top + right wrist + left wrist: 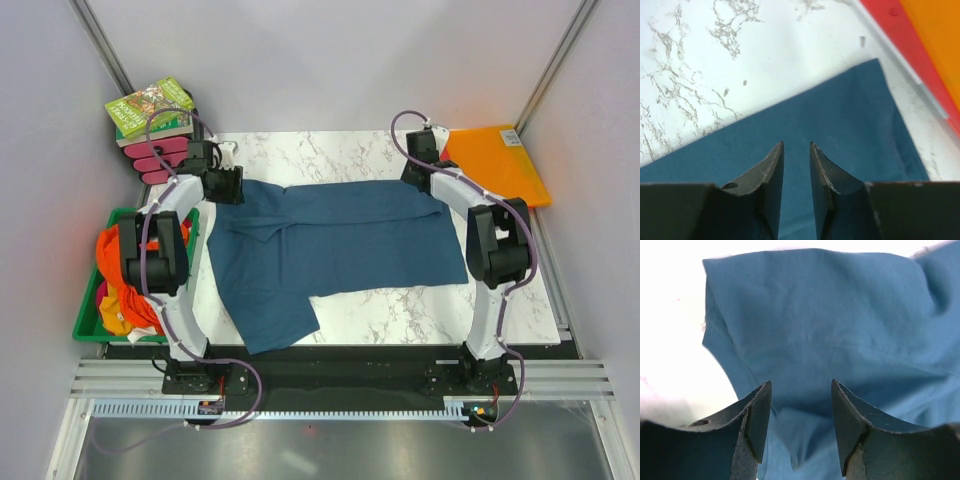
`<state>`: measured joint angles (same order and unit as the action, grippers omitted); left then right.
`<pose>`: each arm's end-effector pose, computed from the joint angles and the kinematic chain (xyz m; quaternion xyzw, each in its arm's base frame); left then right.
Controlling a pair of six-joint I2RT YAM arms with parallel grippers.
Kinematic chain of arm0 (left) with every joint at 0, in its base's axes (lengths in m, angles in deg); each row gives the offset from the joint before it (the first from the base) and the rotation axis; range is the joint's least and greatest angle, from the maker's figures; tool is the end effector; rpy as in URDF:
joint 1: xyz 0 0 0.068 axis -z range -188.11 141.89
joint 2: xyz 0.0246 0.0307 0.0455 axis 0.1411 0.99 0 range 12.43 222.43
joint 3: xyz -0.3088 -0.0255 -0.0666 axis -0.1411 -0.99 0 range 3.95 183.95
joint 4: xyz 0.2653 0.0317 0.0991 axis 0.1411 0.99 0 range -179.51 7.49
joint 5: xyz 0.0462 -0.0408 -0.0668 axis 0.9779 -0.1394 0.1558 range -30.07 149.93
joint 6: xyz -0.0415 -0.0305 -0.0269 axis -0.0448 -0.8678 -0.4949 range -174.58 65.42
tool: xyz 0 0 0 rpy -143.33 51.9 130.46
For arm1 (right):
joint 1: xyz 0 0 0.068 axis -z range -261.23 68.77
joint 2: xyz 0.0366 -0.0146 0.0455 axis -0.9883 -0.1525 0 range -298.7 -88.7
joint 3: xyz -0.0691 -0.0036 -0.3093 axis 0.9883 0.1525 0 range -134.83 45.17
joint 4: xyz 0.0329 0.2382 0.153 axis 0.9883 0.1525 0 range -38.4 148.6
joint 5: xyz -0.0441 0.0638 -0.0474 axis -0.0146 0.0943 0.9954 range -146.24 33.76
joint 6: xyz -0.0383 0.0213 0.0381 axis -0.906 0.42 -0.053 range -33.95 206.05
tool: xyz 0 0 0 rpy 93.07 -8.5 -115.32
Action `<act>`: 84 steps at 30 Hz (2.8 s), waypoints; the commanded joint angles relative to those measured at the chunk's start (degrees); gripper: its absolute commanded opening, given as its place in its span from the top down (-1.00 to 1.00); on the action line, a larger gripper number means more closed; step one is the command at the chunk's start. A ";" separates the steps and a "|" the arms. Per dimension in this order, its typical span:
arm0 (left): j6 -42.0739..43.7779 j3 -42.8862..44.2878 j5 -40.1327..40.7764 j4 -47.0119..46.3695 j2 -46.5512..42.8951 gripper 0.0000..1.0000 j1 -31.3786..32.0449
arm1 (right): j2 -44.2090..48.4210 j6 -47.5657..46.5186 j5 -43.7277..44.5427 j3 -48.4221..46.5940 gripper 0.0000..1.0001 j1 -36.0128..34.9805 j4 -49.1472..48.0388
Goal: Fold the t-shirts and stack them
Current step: Fold the flattened tshirt in 1/3 of the way
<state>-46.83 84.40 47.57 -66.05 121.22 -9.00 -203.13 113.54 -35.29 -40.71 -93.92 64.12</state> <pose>0.4567 -0.0019 0.2408 0.0914 0.9357 -0.0770 0.3320 0.4899 0.0952 0.2448 0.1900 0.8779 -0.0154 0.4393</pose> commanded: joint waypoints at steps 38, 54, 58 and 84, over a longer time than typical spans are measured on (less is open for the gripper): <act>4.74 65.02 16.86 30.41 39.49 -0.18 1.68 | -32.61 9.25 -16.82 -39.01 0.13 0.03 26.07; -4.76 30.57 -1.26 12.75 11.27 -0.12 1.06 | -23.91 6.09 -11.63 -24.16 0.13 0.65 19.05; -3.53 23.37 -0.65 12.83 11.97 0.16 1.59 | -19.96 5.04 -10.23 -19.68 0.11 0.38 14.83; -1.77 50.67 4.71 31.73 35.60 0.87 2.20 | -13.28 5.47 -3.90 -9.04 0.18 0.03 15.79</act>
<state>-49.59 128.40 50.85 -38.01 153.13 -7.05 -218.08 118.04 -41.30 -54.07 -94.55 74.54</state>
